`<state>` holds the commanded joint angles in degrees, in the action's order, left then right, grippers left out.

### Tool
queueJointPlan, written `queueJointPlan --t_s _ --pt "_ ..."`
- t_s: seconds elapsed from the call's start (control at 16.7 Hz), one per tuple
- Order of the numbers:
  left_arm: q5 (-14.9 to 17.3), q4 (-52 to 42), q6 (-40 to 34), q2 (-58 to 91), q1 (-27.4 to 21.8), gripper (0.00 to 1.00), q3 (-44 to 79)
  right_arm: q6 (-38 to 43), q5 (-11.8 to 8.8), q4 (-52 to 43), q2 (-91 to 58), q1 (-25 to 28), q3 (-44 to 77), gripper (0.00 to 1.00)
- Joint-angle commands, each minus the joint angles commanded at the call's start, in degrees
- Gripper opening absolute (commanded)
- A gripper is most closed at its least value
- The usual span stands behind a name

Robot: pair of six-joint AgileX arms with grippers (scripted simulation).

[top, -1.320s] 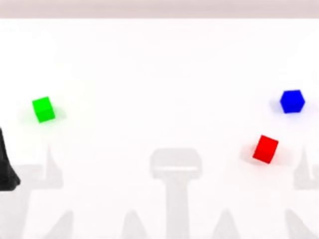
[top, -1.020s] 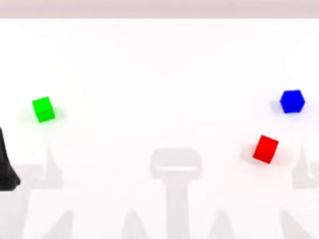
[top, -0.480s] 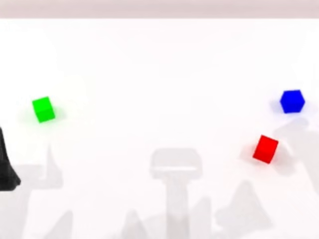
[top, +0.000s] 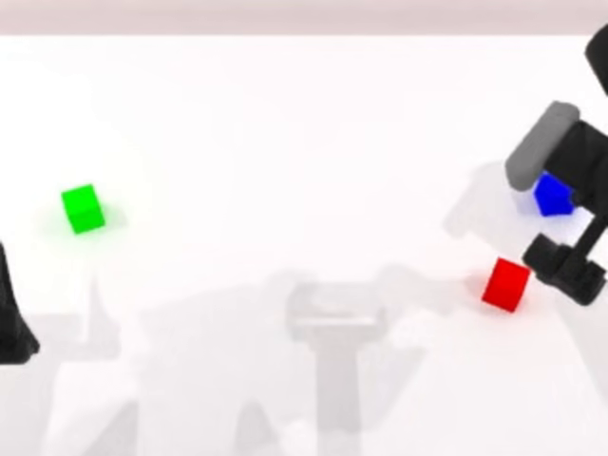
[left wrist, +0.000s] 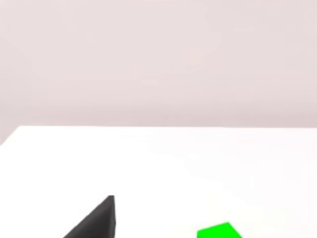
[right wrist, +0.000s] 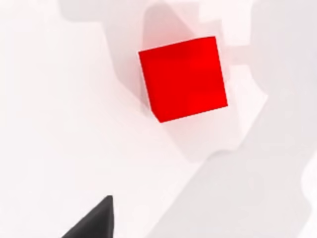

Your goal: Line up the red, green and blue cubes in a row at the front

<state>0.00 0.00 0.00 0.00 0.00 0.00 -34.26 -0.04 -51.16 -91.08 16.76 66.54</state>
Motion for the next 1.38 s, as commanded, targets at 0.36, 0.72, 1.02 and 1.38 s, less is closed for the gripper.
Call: queueJointPlan --t_s 0.36,0.72,1.02,1.38 --pt "0.0 0.0 0.0 0.0 0.0 1.0 0.0 -7.2 0.1 -10.0 -17.8 3.5 14.8 1.0" --pt "0.0 0.0 0.0 0.0 0.0 1.0 0.0 -8.0 0.1 -11.0 -19.7 3.9 16.5 1.0" --pt "0.0 0.0 0.0 0.0 0.0 1.0 0.0 -8.0 0.1 -6.8 -21.3 3.8 13.6 1.0" --pt "0.0 0.0 0.0 0.0 0.0 1.0 0.0 -7.8 0.1 6.7 -27.0 4.0 6.3 1.0"
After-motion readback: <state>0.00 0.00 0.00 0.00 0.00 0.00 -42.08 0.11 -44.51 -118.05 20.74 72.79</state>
